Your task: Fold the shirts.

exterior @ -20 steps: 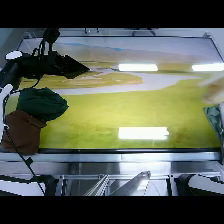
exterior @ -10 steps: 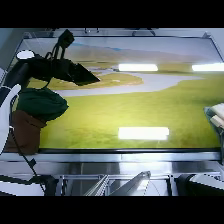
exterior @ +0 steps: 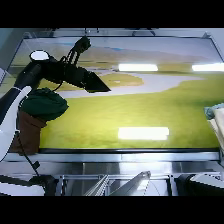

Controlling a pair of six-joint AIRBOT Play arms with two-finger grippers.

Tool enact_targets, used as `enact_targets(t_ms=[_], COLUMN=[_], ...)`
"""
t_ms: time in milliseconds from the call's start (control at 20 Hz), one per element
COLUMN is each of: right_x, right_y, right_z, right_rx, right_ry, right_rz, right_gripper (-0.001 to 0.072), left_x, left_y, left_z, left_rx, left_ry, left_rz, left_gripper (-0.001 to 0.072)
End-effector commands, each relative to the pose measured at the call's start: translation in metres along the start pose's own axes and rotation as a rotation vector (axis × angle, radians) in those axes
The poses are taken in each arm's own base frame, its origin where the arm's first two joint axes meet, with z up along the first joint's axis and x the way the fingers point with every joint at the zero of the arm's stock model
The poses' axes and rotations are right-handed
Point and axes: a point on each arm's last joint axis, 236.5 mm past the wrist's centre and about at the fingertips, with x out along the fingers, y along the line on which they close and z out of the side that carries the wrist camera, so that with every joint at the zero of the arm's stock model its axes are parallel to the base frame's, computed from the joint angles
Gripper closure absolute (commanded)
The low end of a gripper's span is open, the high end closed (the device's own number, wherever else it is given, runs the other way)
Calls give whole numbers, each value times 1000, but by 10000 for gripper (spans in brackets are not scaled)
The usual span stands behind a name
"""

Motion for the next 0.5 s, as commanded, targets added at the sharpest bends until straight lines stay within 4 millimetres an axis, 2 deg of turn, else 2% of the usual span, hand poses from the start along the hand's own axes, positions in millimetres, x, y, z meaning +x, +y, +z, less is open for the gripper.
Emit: enact_targets(t_ms=[0,50,100,150,200,250,350,400,450], right_x=[4,4,2,-4,-15,-31,-67,-80,-89], right_y=[-5,7,32,61,94,130,189,210,232], right_z=[-24,-27,-30,-31,-33,-33,-33,-42,-61], right_rx=[93,112,89,63,16,-59,-240,-319,-418], right_ry=[113,128,143,153,149,115,-33,-100,-164], right_rz=[-26,20,124,245,376,515,703,738,766], right_gripper=[102,253,658,691,691,691,693,693,693], left_x=[-11,-17,-24,-32,-42,-55,-79,-88,-93], left_y=[4,6,6,4,0,-4,-6,-4,0], left_z=[4,5,8,12,18,25,32,29,22], left_rx=[-4,-6,-8,-7,-2,1,4,5,-1], left_ry=[-27,-40,-59,-85,-120,-159,-208,-225,-238], left_rz=[15,19,20,10,-7,-11,40,98,171], left_gripper=[703,703,703,704,704,706,707,708,708])
